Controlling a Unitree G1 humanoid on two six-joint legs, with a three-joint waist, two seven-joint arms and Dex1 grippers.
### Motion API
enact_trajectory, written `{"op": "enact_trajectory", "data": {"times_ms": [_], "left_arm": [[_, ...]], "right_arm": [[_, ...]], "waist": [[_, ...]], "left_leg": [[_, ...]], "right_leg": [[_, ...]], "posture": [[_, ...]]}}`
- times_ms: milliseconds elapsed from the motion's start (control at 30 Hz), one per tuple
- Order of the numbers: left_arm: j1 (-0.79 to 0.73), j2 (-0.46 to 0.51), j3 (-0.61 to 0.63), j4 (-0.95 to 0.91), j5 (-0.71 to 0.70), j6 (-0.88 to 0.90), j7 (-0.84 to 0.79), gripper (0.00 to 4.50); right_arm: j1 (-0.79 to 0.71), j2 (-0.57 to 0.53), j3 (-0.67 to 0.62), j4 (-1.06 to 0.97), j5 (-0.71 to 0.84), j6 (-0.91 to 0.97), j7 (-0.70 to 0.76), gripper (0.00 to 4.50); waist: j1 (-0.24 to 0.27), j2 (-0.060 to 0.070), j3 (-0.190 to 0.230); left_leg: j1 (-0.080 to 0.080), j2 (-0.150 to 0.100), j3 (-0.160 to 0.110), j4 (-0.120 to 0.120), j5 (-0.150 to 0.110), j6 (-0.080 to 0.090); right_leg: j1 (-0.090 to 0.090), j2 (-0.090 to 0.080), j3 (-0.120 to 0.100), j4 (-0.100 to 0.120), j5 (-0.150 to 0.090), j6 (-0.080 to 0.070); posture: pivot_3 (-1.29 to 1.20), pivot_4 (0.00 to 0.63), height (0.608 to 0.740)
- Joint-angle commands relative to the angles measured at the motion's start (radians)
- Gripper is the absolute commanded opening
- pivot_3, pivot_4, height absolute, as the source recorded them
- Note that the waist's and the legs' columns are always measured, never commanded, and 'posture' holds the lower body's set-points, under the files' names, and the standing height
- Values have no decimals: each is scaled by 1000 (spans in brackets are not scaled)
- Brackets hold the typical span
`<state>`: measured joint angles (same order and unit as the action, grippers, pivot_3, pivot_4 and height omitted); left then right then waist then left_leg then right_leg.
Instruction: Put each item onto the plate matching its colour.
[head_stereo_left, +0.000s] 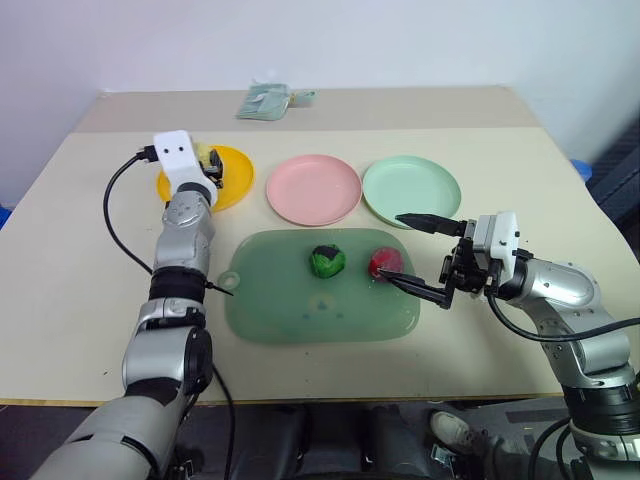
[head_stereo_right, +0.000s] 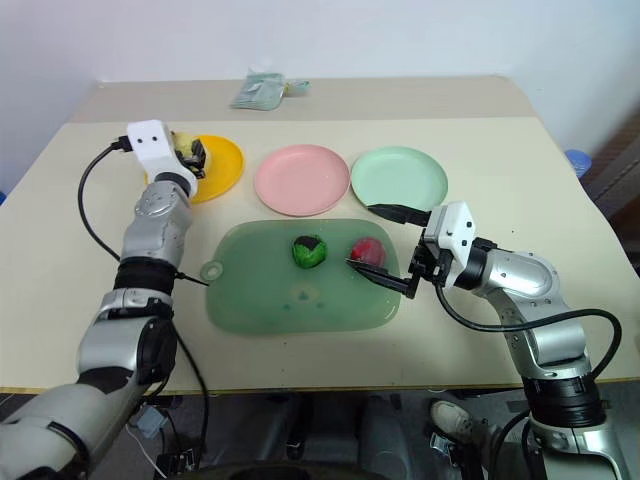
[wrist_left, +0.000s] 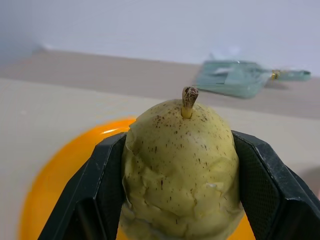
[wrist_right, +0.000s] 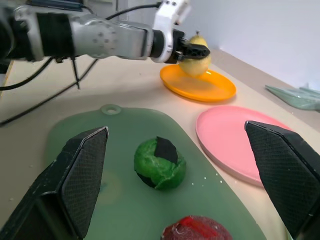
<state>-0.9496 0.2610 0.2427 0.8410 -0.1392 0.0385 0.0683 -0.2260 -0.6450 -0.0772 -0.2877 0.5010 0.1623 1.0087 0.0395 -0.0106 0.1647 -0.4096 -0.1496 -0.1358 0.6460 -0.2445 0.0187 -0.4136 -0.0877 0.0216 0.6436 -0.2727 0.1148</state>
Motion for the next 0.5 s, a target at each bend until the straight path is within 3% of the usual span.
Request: {"op": "enact_trajectory", "data": {"times_ms": [33, 167, 200, 300, 500], "left_arm": [[-53, 1, 2, 95, 8, -78, -13, 2741], [-49, -3, 11, 105, -7, -120, -23, 4299], [-37, -7, 17, 80, -22, -124, -43, 4468], [34, -12, 19, -64, -61, -108, -113, 4468], [368, 16, -38, -603, -206, -11, -399, 4468]], "right_arm": [[0, 11, -4, -11, -9, -41, 5, 4500], [8, 16, -5, -14, -15, -51, -4, 4500], [9, 17, -4, -14, -17, -53, -5, 4500], [11, 18, -3, -15, -21, -56, -10, 4500], [-18, 29, 33, -8, -46, -17, -48, 4500]], "waist": [[-1, 0, 0], [-2, -1, 1], [-2, -1, 1], [-3, -1, 1], [-13, 0, 0]], "left_leg": [[0, 0, 0, 0, 0, 0], [0, 0, 0, 0, 0, 0], [0, 0, 0, 0, 0, 0], [0, 0, 1, 1, 0, 0], [0, 0, 1, 0, 0, 0]], "right_leg": [[0, 0, 0, 1, 0, 0], [-1, 0, 1, 3, 0, 0], [-2, 0, 1, 3, 0, 0], [-1, 0, 1, 3, 0, 0], [-3, 0, 2, 4, 0, 0]], "posture": [[0, 150, 740], [0, 150, 740], [0, 150, 740], [0, 150, 740], [0, 150, 740]]}}
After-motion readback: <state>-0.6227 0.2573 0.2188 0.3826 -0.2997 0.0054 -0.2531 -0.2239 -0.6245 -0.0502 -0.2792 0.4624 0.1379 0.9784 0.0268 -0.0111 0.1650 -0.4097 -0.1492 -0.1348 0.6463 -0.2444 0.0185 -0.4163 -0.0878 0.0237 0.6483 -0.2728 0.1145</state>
